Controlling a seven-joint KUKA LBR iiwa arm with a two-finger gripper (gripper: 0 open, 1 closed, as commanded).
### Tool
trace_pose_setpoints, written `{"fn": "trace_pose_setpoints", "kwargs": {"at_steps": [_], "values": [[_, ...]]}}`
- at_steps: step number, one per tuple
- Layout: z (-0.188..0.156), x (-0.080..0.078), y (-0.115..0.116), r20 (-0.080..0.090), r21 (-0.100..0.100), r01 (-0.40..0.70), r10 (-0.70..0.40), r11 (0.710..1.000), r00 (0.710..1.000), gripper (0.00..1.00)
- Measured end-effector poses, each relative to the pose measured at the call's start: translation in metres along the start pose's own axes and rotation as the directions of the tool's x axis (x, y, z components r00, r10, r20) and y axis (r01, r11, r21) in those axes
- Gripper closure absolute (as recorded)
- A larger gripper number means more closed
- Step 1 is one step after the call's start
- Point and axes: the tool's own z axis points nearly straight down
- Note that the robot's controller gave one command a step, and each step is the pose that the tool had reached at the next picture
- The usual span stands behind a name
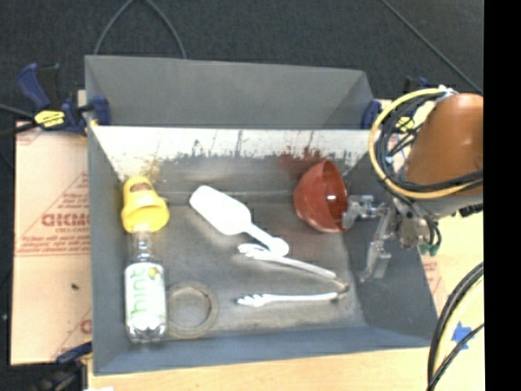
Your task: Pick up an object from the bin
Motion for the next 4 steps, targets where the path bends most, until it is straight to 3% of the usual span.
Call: {"fn": "trace_pose_setpoints", "kwargs": {"at_steps": [1,2,3,4], "values": [[0.114,-0.008,0.065,0.002,0.001,0.052,-0.052,0.999,0.999,0.0],[0.057,-0.012,0.096,0.015,0.005,0.022,-0.022,1.0,1.0,0.0],[0.086,-0.018,0.095,-0.001,0.002,-0.036,0.036,0.999,0.999,0.0],[0.116,-0.005,0.109,0.017,0.0,-0.257,0.257,0.966,0.966,0.0]]}}
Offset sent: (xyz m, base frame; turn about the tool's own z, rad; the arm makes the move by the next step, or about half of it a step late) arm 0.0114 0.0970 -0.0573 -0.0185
